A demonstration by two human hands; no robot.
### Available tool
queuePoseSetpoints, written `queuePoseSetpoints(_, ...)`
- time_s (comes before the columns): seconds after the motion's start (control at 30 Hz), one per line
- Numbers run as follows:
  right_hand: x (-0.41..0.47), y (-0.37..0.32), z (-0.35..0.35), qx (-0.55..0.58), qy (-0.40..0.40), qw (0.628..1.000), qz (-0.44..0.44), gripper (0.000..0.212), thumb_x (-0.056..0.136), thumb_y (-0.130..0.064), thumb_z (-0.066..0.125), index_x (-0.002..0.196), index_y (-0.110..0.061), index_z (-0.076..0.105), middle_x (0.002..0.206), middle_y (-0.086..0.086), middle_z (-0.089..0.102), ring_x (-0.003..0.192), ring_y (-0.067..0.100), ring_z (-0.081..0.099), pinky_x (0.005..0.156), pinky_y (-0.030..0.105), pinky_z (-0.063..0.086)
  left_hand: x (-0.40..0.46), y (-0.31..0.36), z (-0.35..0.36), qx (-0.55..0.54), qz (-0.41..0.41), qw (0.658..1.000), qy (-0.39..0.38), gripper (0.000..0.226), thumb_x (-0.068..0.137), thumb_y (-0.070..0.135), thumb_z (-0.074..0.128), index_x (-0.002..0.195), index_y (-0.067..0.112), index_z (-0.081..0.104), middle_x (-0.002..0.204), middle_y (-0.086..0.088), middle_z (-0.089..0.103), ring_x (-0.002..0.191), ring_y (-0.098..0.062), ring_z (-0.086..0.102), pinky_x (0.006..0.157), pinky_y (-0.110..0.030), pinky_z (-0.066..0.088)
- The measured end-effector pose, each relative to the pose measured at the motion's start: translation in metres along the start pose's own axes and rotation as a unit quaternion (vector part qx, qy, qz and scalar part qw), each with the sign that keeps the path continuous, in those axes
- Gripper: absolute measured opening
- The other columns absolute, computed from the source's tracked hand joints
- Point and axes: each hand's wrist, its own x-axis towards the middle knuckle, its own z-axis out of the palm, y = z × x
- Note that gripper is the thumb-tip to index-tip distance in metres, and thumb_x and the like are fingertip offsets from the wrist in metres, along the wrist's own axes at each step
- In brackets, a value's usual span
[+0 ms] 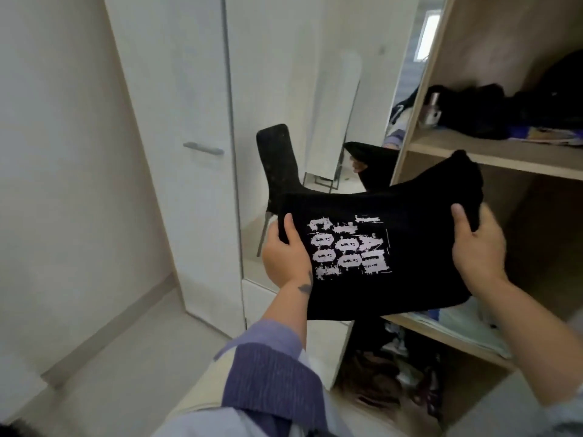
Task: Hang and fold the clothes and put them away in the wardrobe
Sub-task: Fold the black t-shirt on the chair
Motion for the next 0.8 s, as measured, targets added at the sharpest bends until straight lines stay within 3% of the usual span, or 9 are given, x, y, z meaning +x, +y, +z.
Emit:
queuePoseSetpoints(0.13,0.015,0.059,-0.047,-0.037,0.057,0.995,0.072,0.055,0.099,-0.040,0.039,0.146,-0.010,0.033,0.147,0.008,0.042,0.136,0.025,0.036,0.102,0.024,0.026,-0.037,-0.010,0.072,0.034,0.006,0.997,-0.071,0.043,0.096,0.050,0.043,0.121,0.022,0.063,0.116,0.007,0.067,0.109,-0.014,0.060,0.080,-0.020,0.042)
queuePoseSetpoints(0.27,0.027,0.113,-0.074,-0.079,0.107,0.981,0.142,0.058,0.099,-0.042,0.038,0.148,-0.011,0.029,0.150,0.008,0.038,0.138,0.025,0.034,0.109,0.027,0.025,-0.061,-0.017,0.131,0.052,0.009,0.989,-0.135,0.037,0.097,0.046,0.044,0.118,0.024,0.064,0.113,0.011,0.066,0.099,-0.004,0.056,0.075,-0.018,0.036)
queuePoseSetpoints(0.43,0.040,0.169,-0.086,-0.070,0.151,0.965,0.205,0.060,0.099,-0.045,0.038,0.149,-0.014,0.028,0.151,0.005,0.038,0.139,0.023,0.034,0.115,0.034,0.027,-0.074,-0.036,0.193,0.072,0.017,0.977,-0.198,0.033,0.098,0.044,0.044,0.113,0.024,0.066,0.095,0.013,0.062,0.095,-0.009,0.057,0.070,-0.017,0.032)
queuePoseSetpoints(0.53,0.053,0.200,-0.083,-0.072,0.165,0.958,0.224,0.057,0.099,-0.043,0.038,0.148,-0.015,0.031,0.147,0.004,0.042,0.135,0.022,0.039,0.110,0.033,0.033,-0.073,-0.055,0.231,0.082,0.032,0.973,-0.212,0.037,0.097,0.046,0.044,0.119,0.025,0.064,0.108,0.002,0.069,0.103,-0.019,0.061,0.073,-0.019,0.036)
queuePoseSetpoints(0.63,0.058,0.229,-0.078,-0.082,0.160,0.960,0.216,0.044,0.100,-0.039,0.037,0.139,-0.019,0.042,0.132,0.000,0.055,0.118,0.015,0.051,0.092,0.024,0.039,-0.072,-0.077,0.260,0.087,0.043,0.967,-0.237,0.038,0.097,0.046,0.044,0.122,0.023,0.062,0.113,-0.001,0.069,0.106,-0.021,0.060,0.078,-0.018,0.037)
queuePoseSetpoints(0.8,0.069,0.294,-0.066,-0.089,0.158,0.950,0.255,0.049,0.099,-0.045,0.038,0.141,-0.021,0.042,0.136,0.000,0.054,0.124,0.019,0.050,0.102,0.032,0.041,-0.074,-0.121,0.306,0.091,0.032,0.956,-0.277,0.037,0.098,0.043,0.043,0.123,0.023,0.061,0.108,0.001,0.069,0.094,-0.013,0.060,0.074,-0.018,0.037)
